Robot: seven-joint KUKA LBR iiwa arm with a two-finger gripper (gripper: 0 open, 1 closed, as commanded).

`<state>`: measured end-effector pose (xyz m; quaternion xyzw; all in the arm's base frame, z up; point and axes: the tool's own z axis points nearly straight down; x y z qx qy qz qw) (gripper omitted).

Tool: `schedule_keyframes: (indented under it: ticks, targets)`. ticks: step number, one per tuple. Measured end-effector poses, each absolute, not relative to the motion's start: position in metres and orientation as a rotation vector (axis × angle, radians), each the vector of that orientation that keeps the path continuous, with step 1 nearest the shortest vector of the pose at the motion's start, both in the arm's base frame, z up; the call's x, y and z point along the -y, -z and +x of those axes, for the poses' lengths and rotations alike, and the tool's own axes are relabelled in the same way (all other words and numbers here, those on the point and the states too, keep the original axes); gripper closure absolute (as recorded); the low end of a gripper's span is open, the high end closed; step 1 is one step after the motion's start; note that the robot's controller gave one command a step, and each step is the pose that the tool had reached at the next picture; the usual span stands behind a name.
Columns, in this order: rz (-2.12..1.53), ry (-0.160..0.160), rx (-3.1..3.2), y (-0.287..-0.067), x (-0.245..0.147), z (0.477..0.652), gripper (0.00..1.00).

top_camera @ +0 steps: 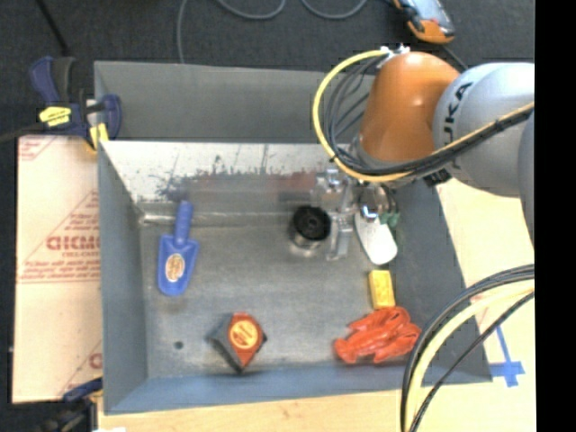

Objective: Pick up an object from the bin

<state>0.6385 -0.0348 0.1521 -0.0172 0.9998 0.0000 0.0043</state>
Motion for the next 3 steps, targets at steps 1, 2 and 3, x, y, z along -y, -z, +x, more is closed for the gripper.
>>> schedule_keyframes:
  ticks: [1,2,3]
  targets:
    - [0.156,-0.001,-3.133,-0.117,0.027,0.630,0.00]
    - [0.090,0.000,-3.130,-0.083,0.041,0.644,0.00]
    - [0.200,0.000,-3.129,-0.112,0.049,0.645,1.00]
